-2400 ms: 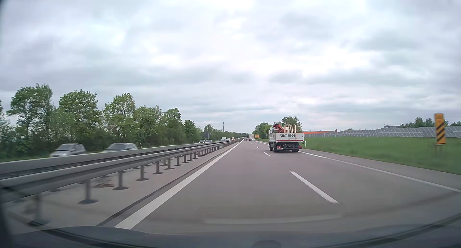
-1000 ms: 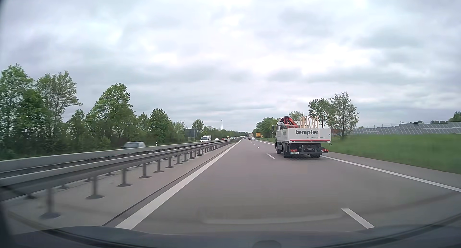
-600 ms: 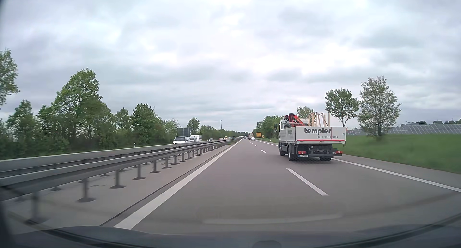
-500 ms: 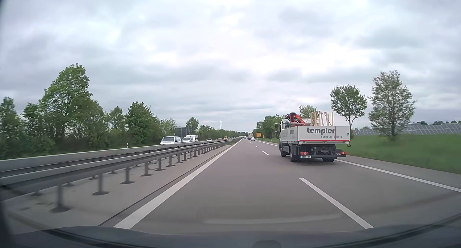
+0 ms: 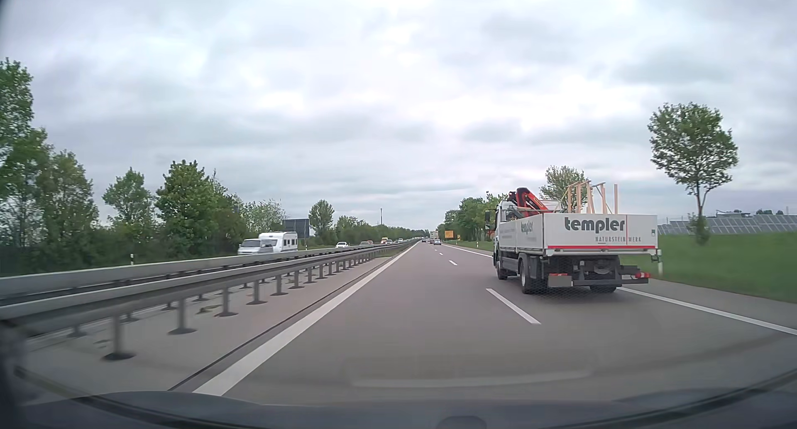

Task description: Follow the waypoints while adhering to traffic rules and regulations

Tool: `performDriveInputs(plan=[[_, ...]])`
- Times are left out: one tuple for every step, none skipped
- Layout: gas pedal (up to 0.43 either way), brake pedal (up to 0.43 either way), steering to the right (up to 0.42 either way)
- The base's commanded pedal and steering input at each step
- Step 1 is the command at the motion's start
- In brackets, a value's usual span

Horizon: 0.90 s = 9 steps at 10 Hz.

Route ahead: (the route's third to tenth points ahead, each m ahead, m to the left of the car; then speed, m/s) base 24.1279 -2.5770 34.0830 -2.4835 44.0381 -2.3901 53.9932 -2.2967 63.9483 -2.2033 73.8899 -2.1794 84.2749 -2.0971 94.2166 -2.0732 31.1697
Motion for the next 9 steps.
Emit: performDriveInputs(plan=[[0.209, 0.0, -0.002], [0.209, 0.0, -0.002], [0.209, 0.0, -0.002], [0.197, 0.0, -0.001], [0.197, 0.0, -0.002], [0.197, 0.0, -0.001], [0.189, 0.0, -0.001], [0.189, 0.0, -0.001], [0.189, 0.0, -0.001]])
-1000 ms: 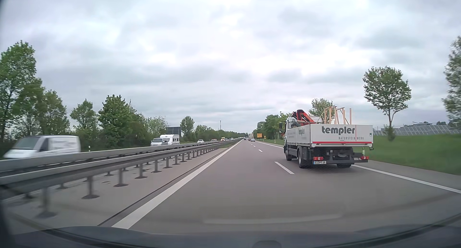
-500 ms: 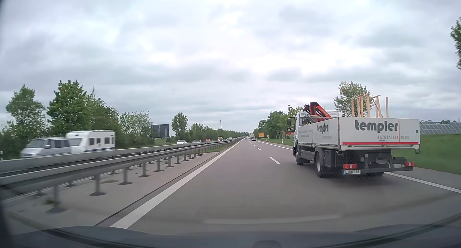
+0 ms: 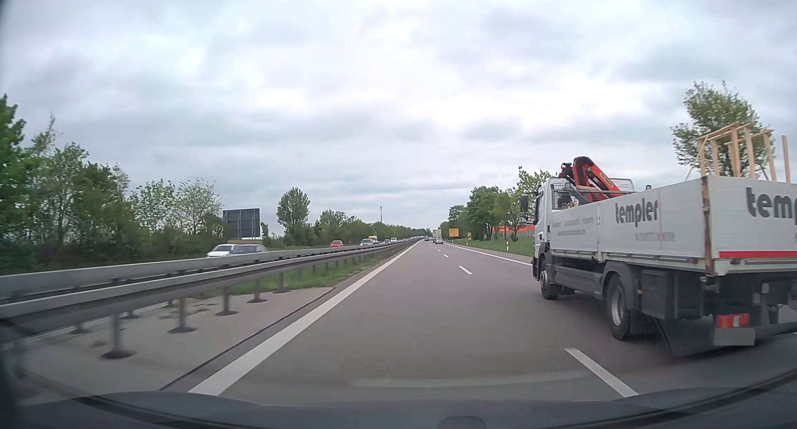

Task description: Follow the waypoints while adhering to traffic rules and regulations

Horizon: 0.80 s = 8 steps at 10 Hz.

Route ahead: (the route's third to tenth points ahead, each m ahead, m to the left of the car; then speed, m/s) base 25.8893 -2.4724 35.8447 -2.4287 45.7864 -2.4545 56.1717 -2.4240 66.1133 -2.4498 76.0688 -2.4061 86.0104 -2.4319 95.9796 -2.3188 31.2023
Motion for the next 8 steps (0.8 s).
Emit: performDriveInputs(plan=[[0.189, 0.0, -0.001], [0.189, 0.0, -0.001], [0.189, 0.0, -0.001], [0.189, 0.0, -0.001], [0.189, 0.0, -0.001], [0.189, 0.0, 0.0], [0.189, 0.0, 0.0], [0.189, 0.0, 0.0]])
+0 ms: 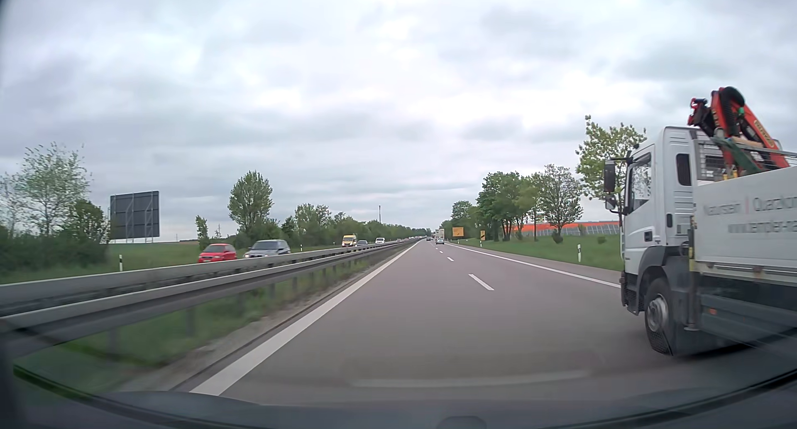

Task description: Follow the waypoints while adhering to traffic rules and regulations

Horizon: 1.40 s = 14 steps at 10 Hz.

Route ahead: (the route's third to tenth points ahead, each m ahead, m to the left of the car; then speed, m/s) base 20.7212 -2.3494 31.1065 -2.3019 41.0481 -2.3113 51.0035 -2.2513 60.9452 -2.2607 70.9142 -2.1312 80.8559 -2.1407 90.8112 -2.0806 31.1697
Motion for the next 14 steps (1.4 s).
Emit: performDriveInputs(plan=[[0.189, 0.0, 0.0], [0.189, 0.0, 0.0], [0.189, 0.0, 0.001], [0.189, 0.0, 0.001], [0.189, 0.0, 0.001], [0.189, 0.0, 0.002], [0.189, 0.0, 0.002], [0.189, 0.0, 0.002], [0.197, 0.0, 0.002], [0.197, 0.0, 0.002], [0.209, 0.0, 0.001], [0.22, 0.0, 0.001], [0.22, 0.0, 0.001], [0.22, 0.0, 0.001]])
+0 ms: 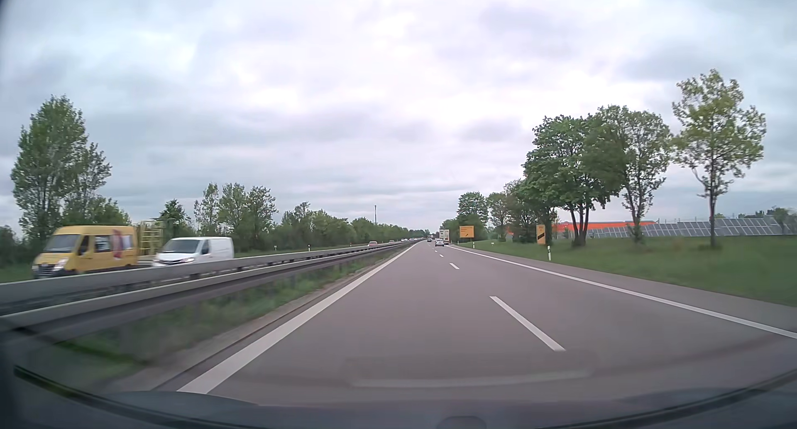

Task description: Follow the waypoints while adhering to traffic rules and regulations

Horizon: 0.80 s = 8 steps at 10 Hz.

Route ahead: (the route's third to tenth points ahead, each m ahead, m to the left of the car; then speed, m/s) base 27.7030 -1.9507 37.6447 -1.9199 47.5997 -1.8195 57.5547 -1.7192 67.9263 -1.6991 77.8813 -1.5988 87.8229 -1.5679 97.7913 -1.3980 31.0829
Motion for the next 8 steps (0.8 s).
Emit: performDriveInputs(plan=[[0.22, 0.0, 0.001], [0.209, 0.0, 0.003], [0.189, 0.0, 0.003], [0.177, 0.0, 0.003], [0.177, 0.0, 0.003], [0.169, 0.0, 0.004], [0.169, 0.0, 0.004], [0.157, 0.0, 0.005]])
